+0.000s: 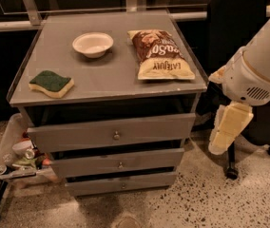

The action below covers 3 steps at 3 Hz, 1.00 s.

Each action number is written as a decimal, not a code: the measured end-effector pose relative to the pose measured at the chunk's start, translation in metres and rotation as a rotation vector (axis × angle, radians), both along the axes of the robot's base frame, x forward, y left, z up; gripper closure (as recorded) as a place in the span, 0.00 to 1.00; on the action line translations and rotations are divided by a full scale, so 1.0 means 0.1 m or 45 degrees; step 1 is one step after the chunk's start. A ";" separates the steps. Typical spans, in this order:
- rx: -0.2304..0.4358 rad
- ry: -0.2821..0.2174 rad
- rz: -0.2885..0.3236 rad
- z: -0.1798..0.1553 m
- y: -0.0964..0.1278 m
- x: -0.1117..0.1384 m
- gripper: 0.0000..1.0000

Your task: Open middle drawer

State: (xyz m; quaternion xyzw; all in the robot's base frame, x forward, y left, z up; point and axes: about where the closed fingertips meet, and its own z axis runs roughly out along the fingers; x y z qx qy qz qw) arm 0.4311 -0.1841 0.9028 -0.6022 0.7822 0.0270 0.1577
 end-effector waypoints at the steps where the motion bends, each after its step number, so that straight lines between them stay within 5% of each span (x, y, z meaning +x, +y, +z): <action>1: 0.035 0.077 -0.006 -0.30 0.14 -0.16 0.00; 3: 0.168 0.311 -0.075 -1.70 0.61 -0.52 0.00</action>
Offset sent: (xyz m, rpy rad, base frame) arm -0.0621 0.0837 -0.2024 0.1793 0.3119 -0.0685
